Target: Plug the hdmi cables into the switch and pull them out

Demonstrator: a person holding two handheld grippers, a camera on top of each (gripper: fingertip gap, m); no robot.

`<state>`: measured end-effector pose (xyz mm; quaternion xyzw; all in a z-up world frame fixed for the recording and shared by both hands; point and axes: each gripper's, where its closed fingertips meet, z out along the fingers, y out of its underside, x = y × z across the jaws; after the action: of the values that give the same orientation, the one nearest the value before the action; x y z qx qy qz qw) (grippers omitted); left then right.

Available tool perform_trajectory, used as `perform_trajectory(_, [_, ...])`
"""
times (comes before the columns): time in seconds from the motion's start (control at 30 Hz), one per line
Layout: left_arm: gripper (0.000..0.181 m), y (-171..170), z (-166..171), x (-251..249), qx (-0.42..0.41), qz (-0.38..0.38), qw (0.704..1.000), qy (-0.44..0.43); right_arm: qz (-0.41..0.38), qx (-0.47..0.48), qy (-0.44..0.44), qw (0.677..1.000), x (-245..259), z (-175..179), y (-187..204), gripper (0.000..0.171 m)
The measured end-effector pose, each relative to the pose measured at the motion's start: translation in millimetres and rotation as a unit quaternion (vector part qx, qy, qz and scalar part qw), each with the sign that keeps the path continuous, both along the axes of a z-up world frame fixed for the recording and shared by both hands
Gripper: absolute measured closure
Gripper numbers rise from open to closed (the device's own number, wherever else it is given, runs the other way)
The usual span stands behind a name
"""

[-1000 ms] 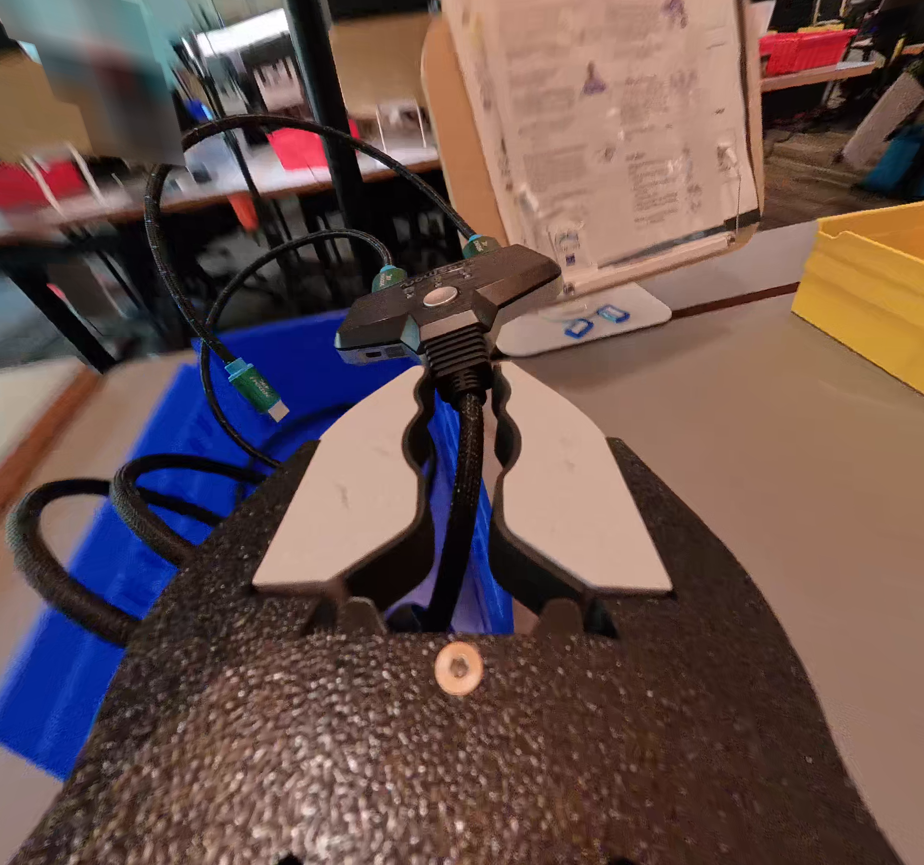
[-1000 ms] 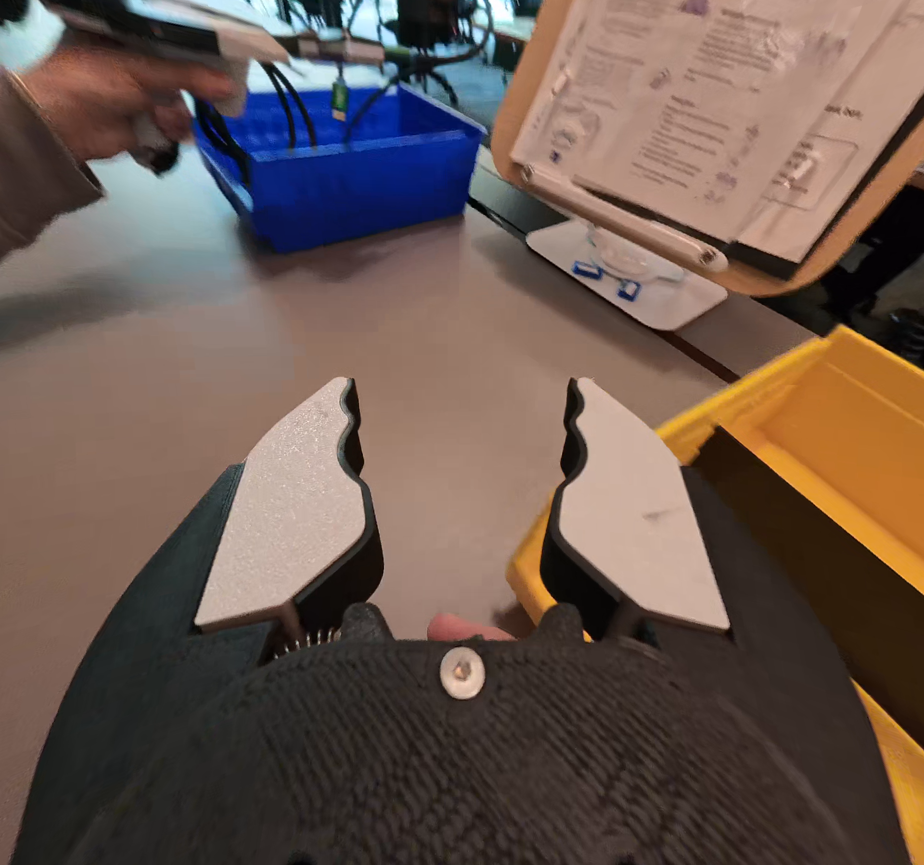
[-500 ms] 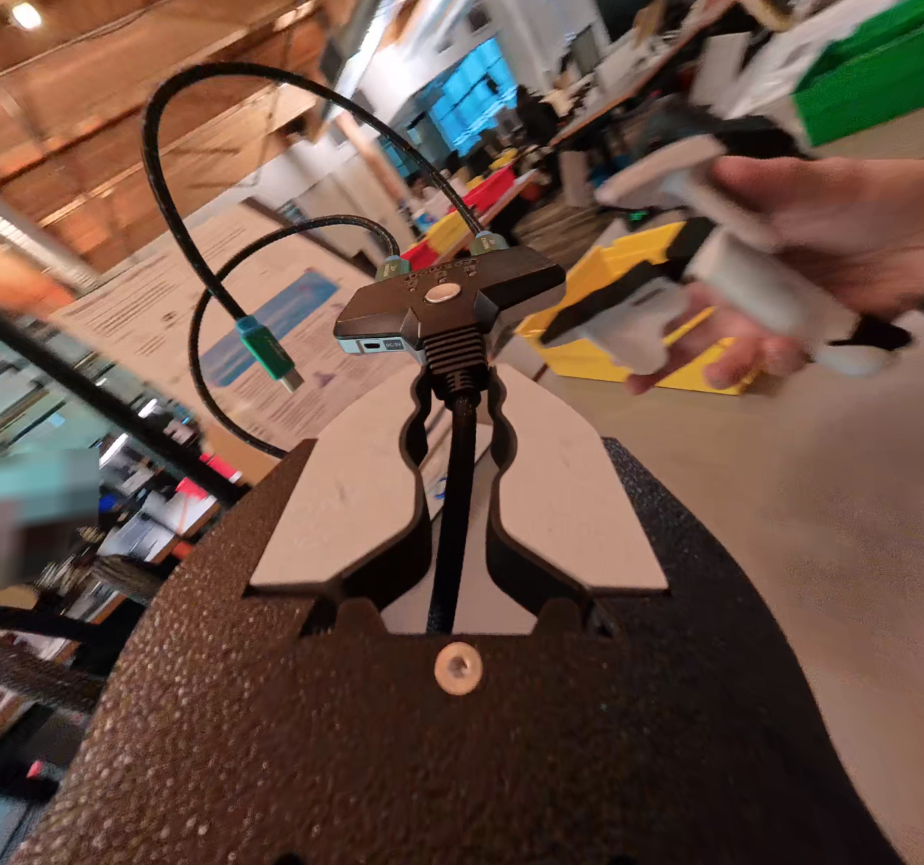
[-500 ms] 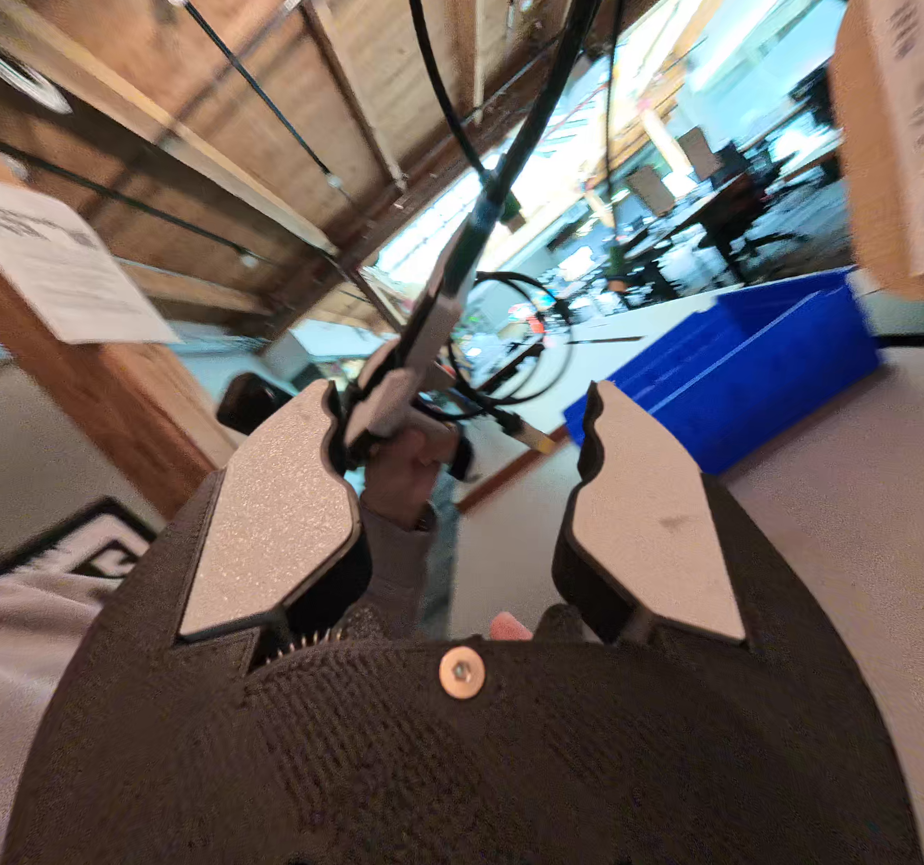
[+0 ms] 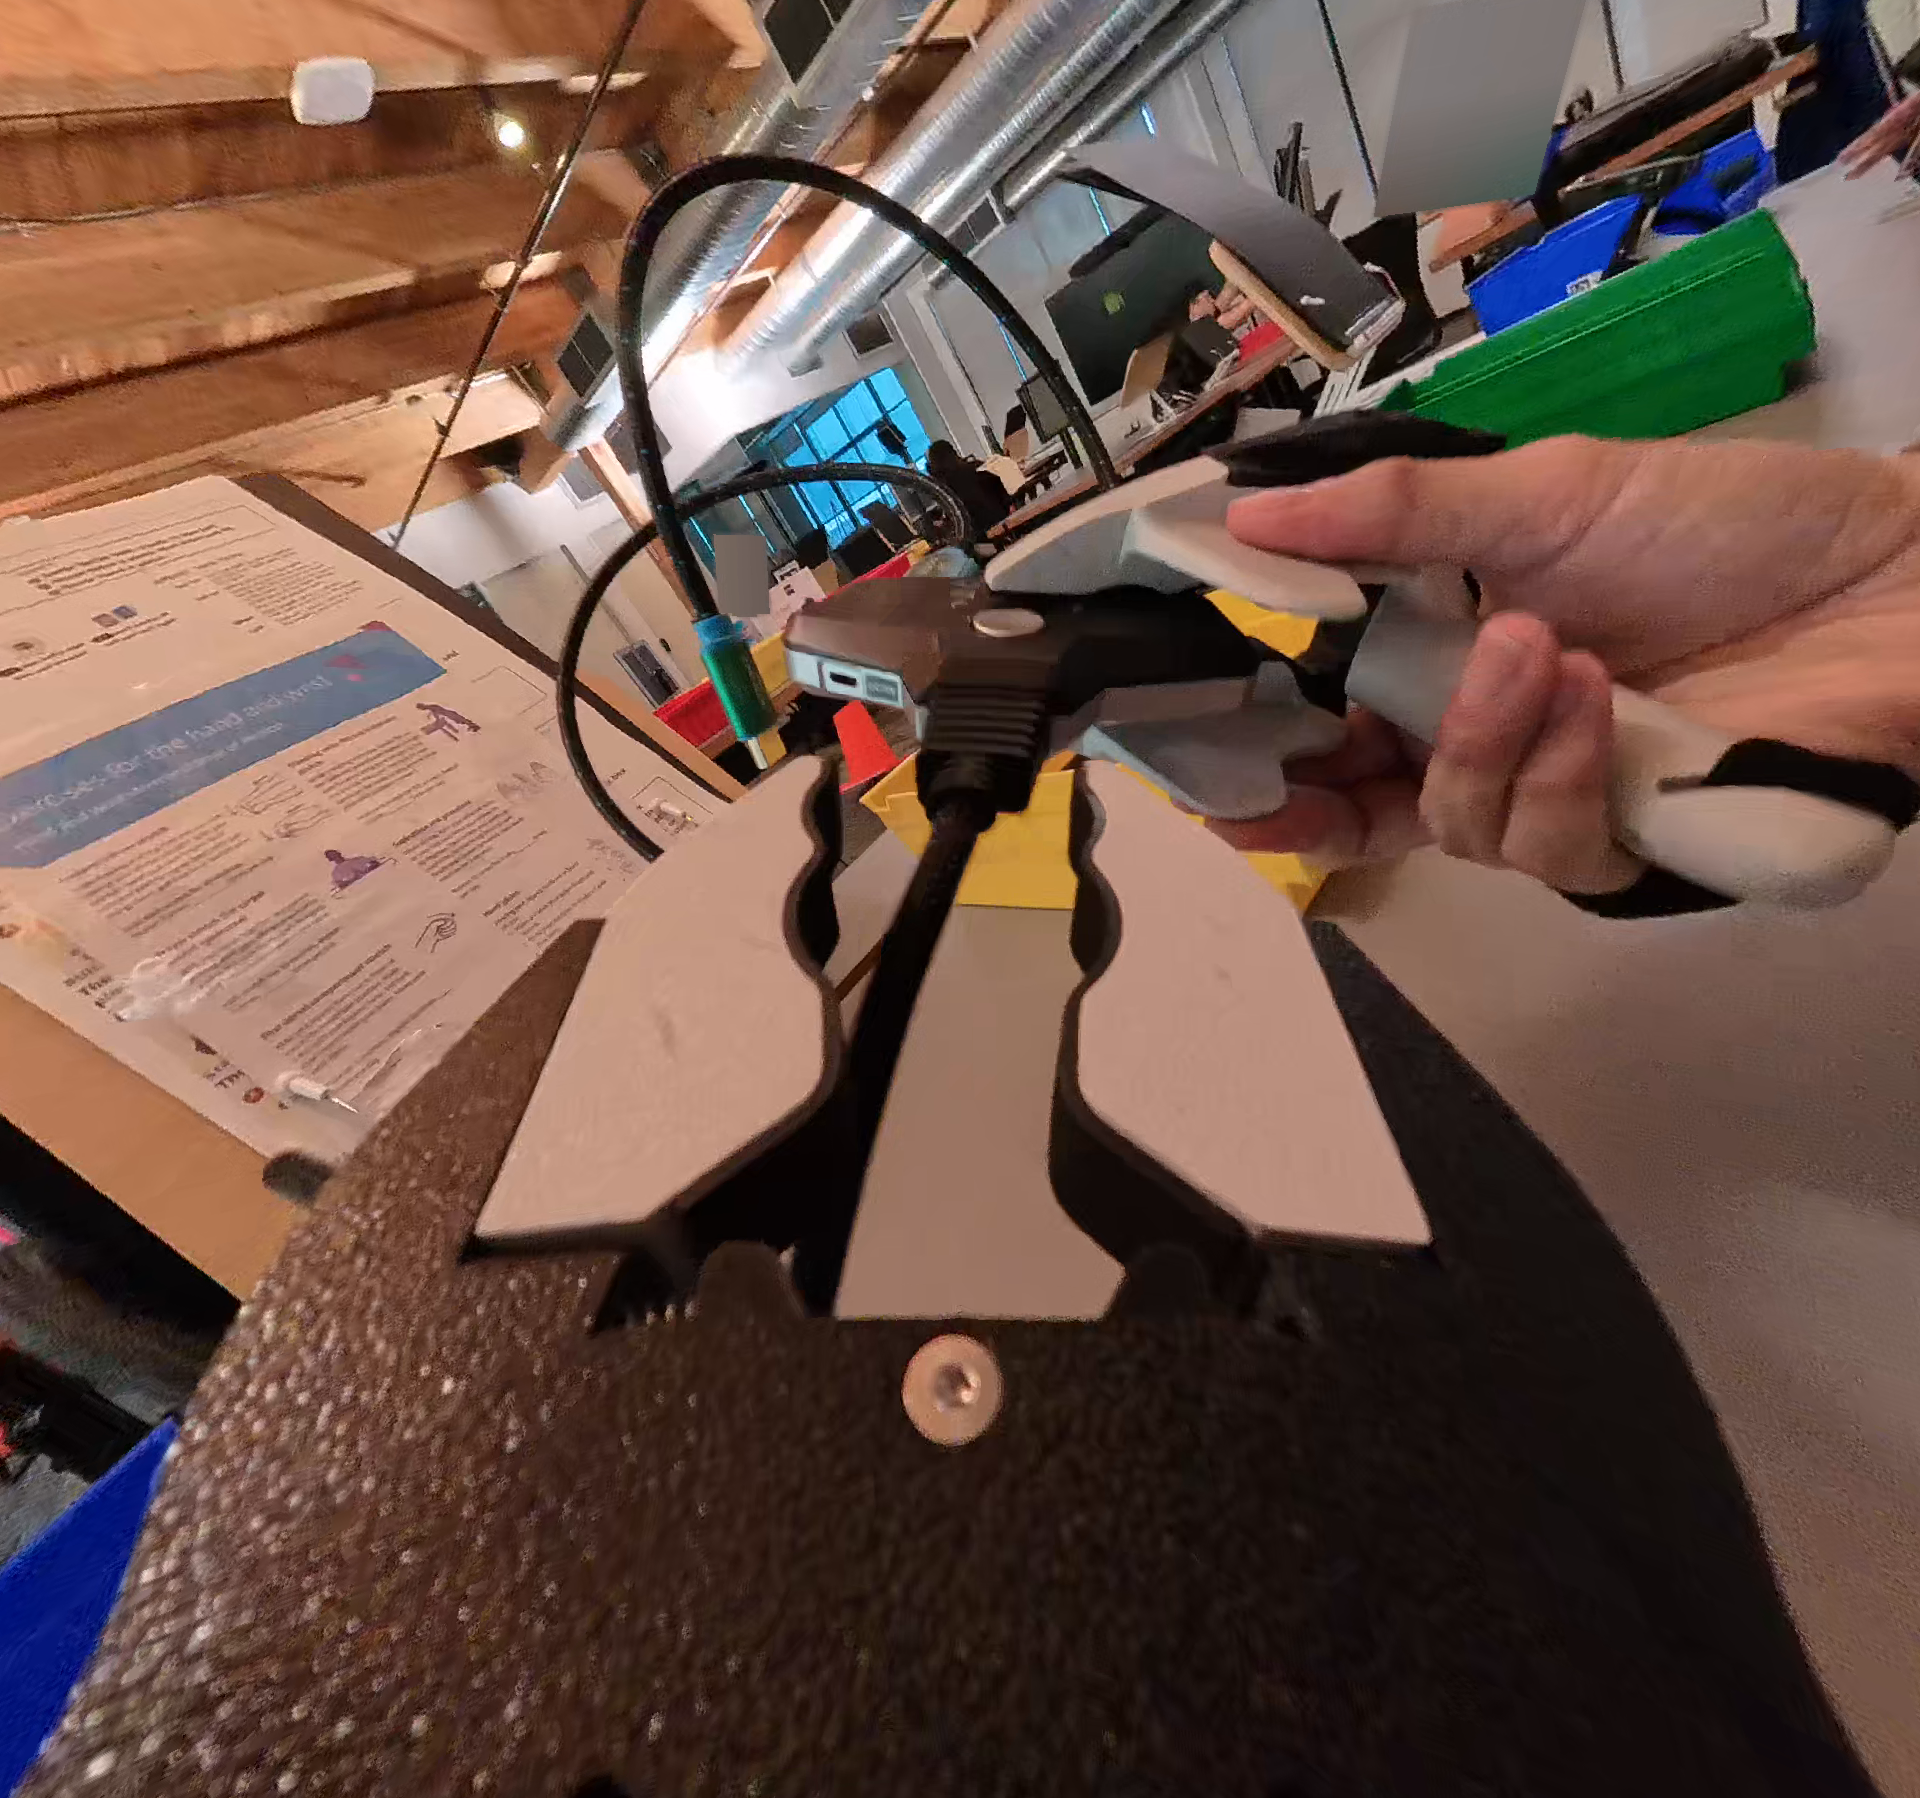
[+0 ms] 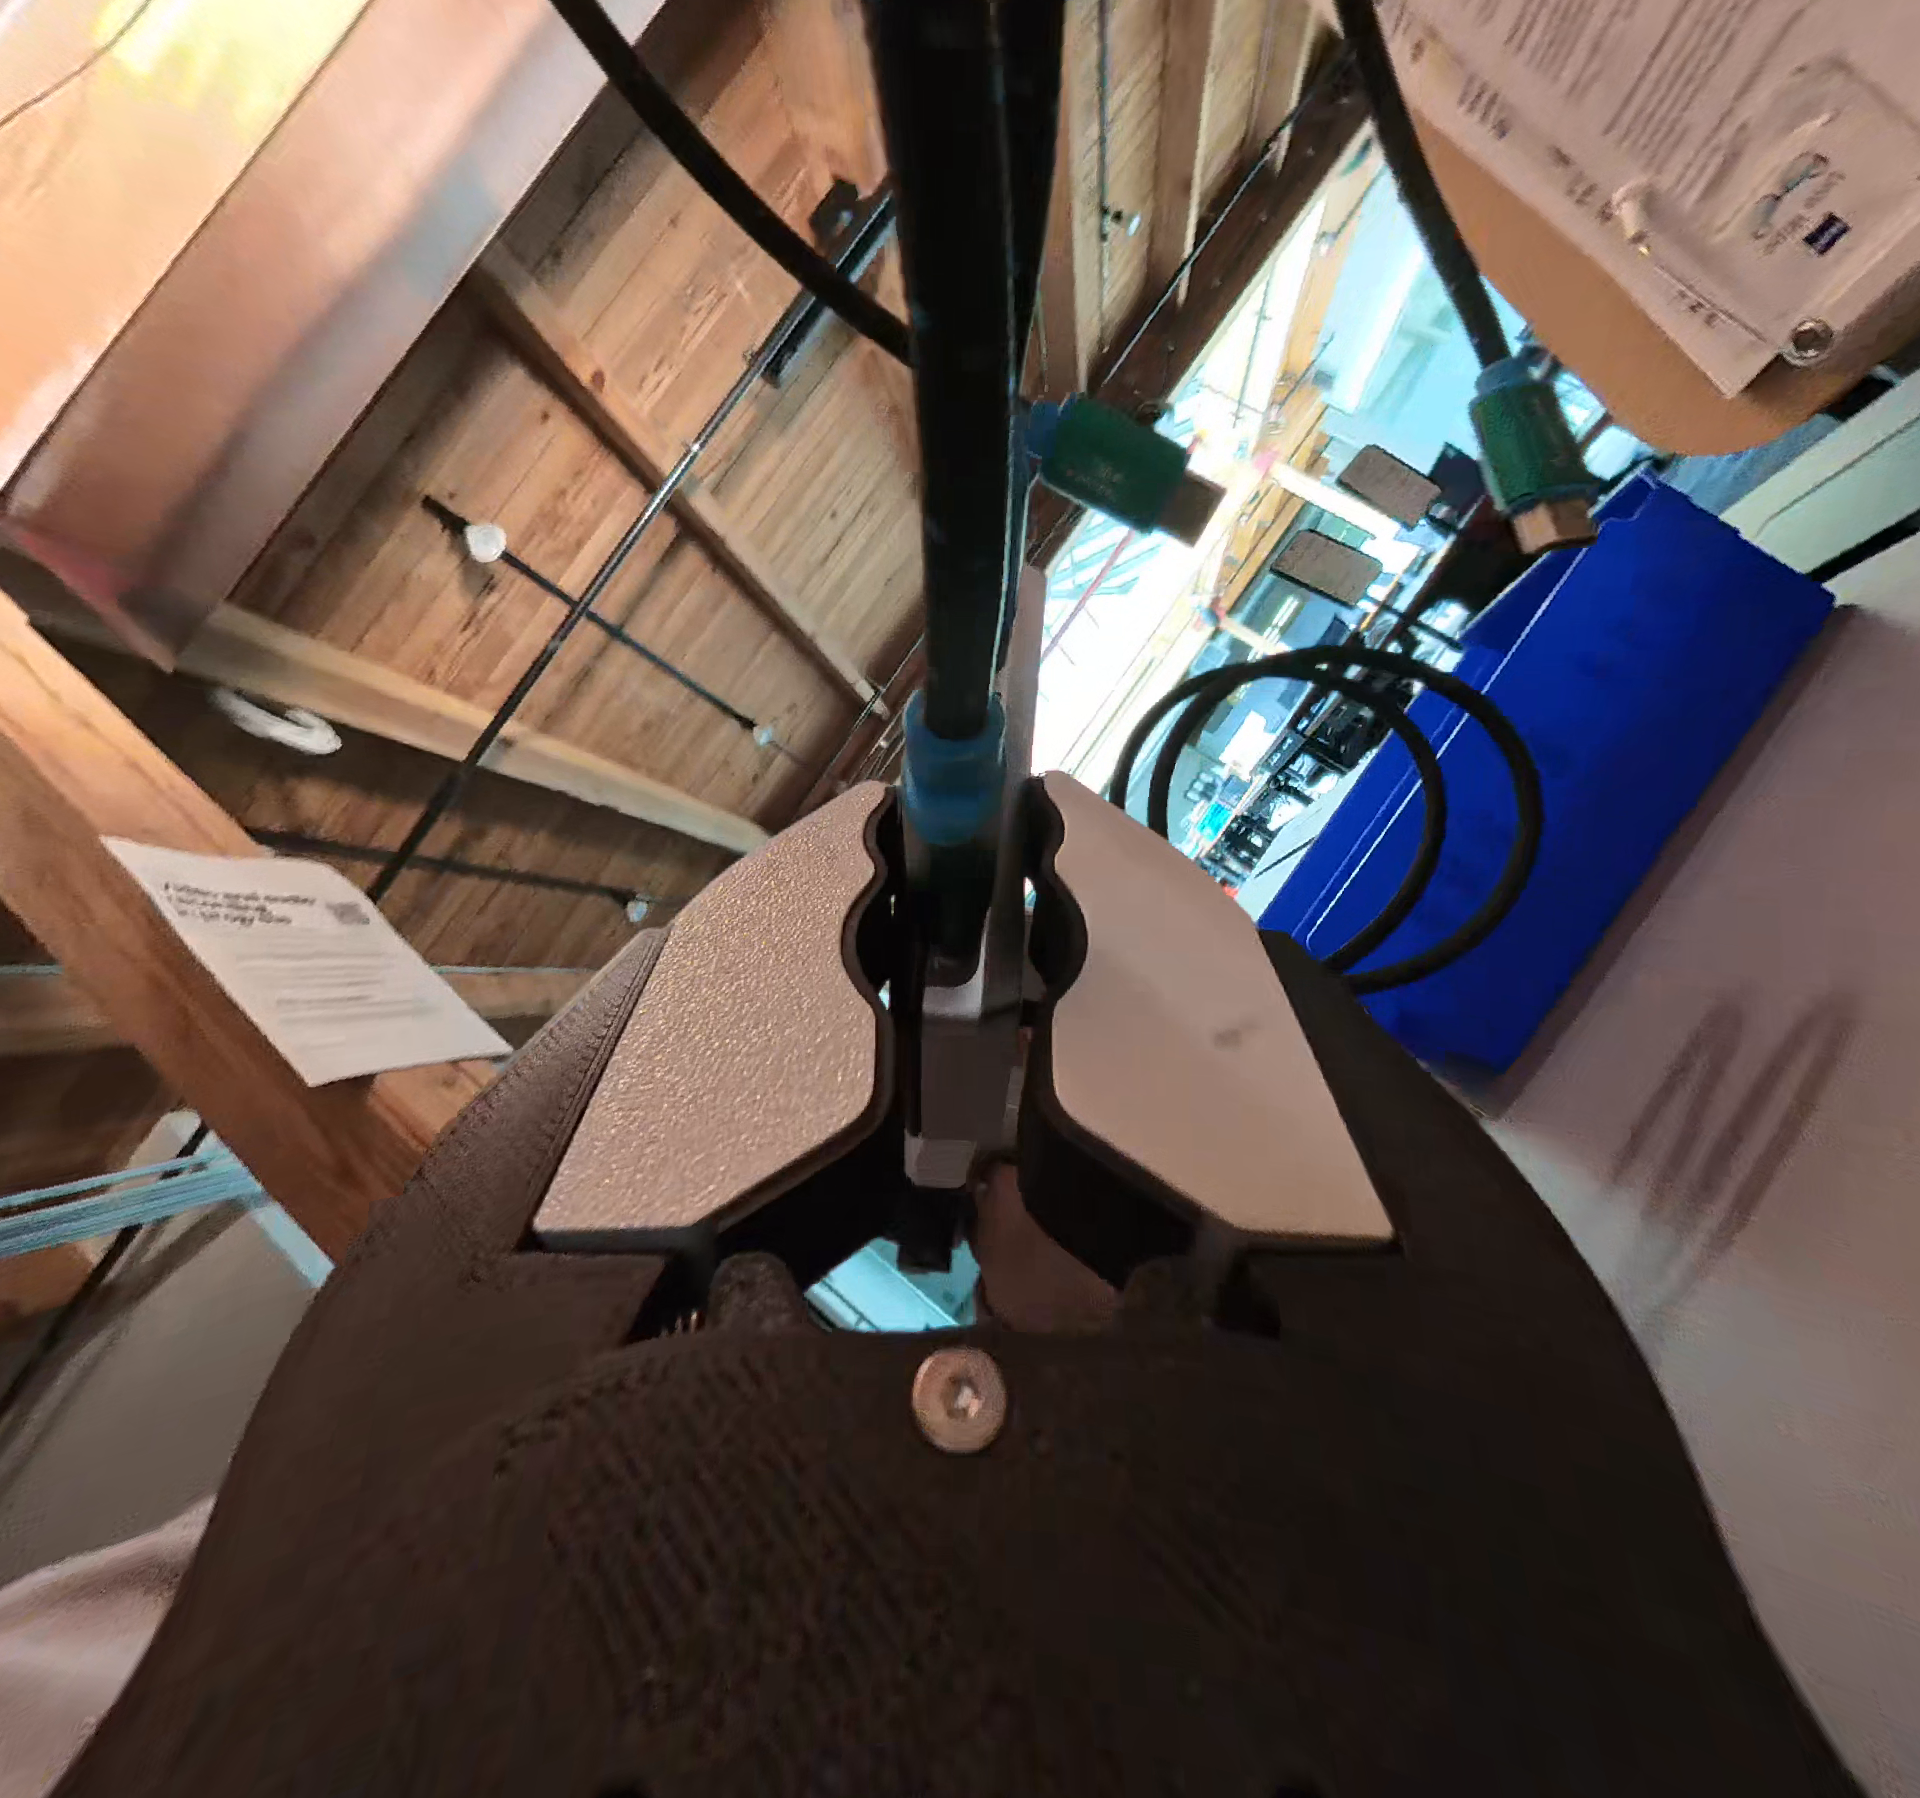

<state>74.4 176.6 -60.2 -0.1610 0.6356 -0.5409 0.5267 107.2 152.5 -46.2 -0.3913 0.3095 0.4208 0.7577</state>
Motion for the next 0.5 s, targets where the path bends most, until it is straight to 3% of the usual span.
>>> perform_trajectory(0.1, [0.126, -3.0, -10.2, -0.5, 0.003, 0.005, 1.0, -0.004, 0.005, -0.004, 0.055, 0.998, -1.1, -1.2, 1.1, 0.15])
perform_trajectory(0.2, [0.137, -1.3, -7.8, -6.8, -0.027, -0.016, 0.999, -0.009, 0.023, -0.013, 0.078, 0.997, -4.4, -7.0, 5.2, 0.149])
perform_trajectory(0.3, [0.157, -0.9, -16.8, -12.2, -0.054, -0.077, 0.995, 0.038, 0.034, -0.036, 0.073, 0.996, -11.5, -15.1, 10.9, 0.149])
perform_trajectory(0.4, [0.157, 0.2, -18.3, -17.9, -0.095, -0.124, 0.986, 0.051, 0.052, -0.047, 0.065, 0.995, -19.8, -18.6, 14.2, 0.149])
perform_trajectory(0.5, [0.157, 1.0, -21.0, -17.6, -0.108, -0.124, 0.986, 0.036, 0.048, -0.04, 0.081, 0.995, -19.1, -21.9, 14.7, 0.15])
